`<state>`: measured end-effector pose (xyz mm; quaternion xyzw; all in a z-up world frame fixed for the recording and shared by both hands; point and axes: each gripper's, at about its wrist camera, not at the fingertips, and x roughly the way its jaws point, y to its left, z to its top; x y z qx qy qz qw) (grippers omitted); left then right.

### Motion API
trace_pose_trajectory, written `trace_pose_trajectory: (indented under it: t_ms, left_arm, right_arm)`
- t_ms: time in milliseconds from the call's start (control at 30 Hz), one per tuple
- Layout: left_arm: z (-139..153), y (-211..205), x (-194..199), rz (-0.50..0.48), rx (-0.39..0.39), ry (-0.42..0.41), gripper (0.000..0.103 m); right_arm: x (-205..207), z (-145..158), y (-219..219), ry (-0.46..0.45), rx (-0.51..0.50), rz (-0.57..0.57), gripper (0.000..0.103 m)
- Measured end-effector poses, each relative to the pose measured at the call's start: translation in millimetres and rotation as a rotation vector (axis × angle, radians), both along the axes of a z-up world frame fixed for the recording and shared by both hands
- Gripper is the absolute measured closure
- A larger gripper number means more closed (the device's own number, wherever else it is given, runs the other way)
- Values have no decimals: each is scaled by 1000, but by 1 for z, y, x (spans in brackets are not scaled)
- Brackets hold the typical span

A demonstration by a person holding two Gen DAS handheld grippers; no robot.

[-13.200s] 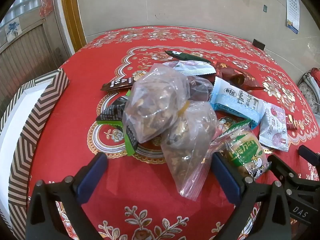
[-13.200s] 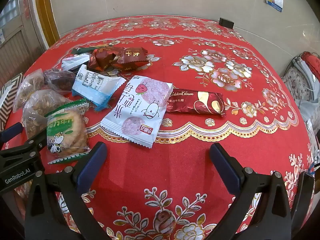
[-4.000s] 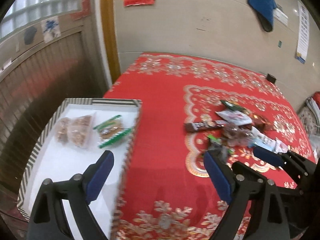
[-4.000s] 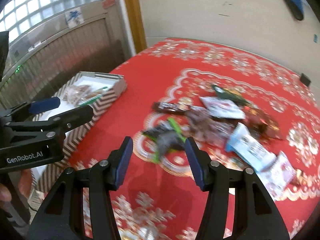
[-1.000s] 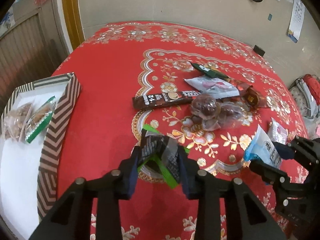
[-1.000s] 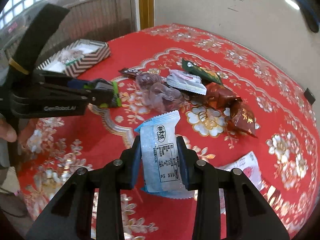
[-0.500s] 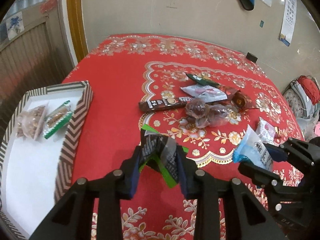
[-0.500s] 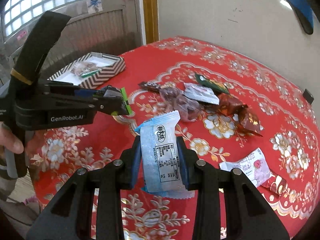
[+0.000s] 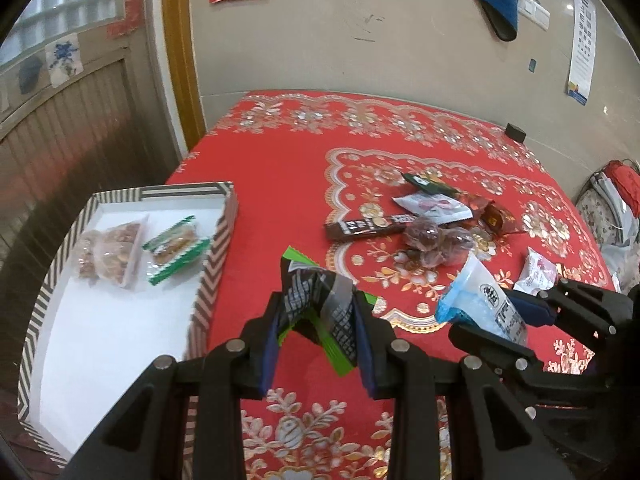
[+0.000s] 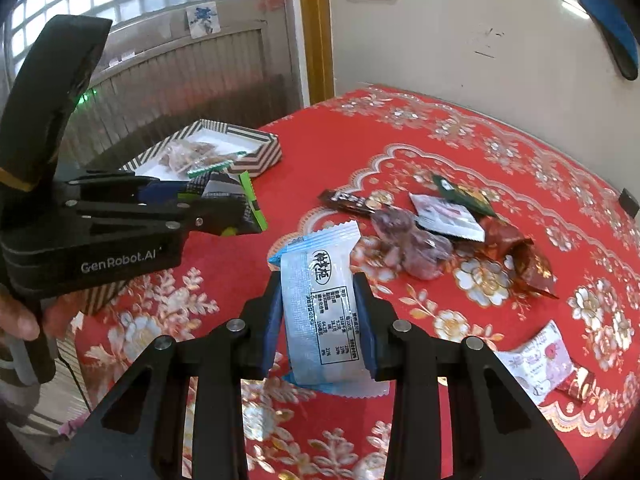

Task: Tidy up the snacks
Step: 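Carry both packs to the white tray and open both tools to drop them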

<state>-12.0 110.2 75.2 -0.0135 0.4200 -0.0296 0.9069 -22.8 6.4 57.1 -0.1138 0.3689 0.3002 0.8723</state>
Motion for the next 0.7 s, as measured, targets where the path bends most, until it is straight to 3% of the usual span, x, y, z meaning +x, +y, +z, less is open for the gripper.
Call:
trace_pose_trajectory:
  t_ms: [700]
  left_arm:
    - [14, 95, -9, 155, 28, -19, 68]
  right_arm:
    - [7, 15, 95, -7, 15, 85, 71]
